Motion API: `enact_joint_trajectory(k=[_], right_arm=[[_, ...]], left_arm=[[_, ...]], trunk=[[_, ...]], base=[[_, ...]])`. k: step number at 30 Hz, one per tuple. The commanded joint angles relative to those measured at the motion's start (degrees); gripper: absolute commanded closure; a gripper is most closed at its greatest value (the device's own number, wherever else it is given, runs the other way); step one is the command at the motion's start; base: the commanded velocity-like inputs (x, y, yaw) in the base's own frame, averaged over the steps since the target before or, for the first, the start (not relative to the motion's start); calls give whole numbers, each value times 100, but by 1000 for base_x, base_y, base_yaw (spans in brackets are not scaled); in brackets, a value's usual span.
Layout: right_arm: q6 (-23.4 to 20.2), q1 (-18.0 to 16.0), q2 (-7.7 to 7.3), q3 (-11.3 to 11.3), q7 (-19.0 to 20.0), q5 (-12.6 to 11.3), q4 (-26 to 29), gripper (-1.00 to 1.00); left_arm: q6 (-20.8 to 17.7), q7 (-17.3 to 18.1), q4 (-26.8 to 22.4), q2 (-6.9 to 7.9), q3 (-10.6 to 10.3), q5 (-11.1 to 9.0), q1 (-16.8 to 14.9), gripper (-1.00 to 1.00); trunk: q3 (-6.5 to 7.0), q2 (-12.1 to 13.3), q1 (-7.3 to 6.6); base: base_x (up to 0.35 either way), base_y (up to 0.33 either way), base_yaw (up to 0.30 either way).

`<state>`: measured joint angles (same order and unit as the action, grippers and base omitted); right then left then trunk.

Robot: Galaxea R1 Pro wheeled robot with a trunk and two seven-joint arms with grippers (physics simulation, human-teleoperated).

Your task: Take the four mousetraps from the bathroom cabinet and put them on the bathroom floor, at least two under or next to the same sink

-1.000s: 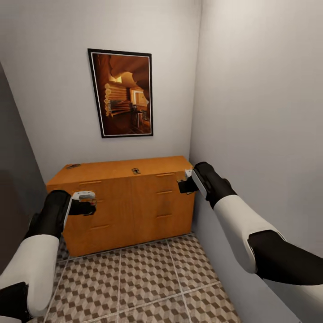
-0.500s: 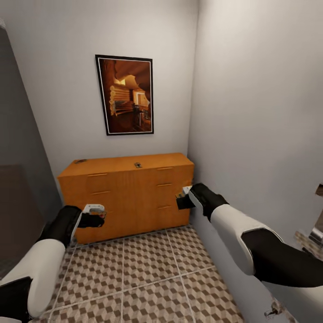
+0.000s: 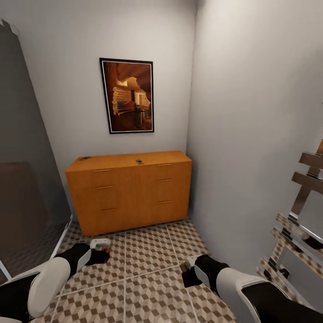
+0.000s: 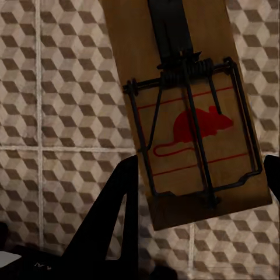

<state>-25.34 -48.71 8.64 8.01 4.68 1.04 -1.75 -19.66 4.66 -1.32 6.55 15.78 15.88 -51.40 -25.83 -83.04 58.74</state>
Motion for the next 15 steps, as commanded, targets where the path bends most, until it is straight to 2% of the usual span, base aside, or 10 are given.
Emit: enact_joint_trajectory(k=[1,4,7,8,11,15], right_arm=[[-8,45,-1,48,34,1,-8,100],[-5,284,-15,56,25,2,-8,100],[-6,378,-26,59,19,2,-9,100],[-6,496,-84,60,19,2,-10,100],[-2,622,-126,60,12,2,-10,100],[9,835,-165,61,-4,1,-10,100]], left_arm=[[-5,-52,13,-1,48,-3,8,100],[79,-364,81,-1,48,-352,27,100],[126,-460,98,12,48,-599,52,100],[173,-490,102,19,48,-795,103,100],[233,-507,104,22,49,-984,279,100],[491,-517,111,-4,48,-1417,660,100]], trunk=[[-6,-4,-1],[-6,-4,-1],[-6,-4,-1],[-4,-4,-1],[2,-4,-1],[12,-4,-1]], base=[[-20,0,0],[-9,0,0],[-3,0,71],[-1,0,204],[0,0,230],[0,0,257]])
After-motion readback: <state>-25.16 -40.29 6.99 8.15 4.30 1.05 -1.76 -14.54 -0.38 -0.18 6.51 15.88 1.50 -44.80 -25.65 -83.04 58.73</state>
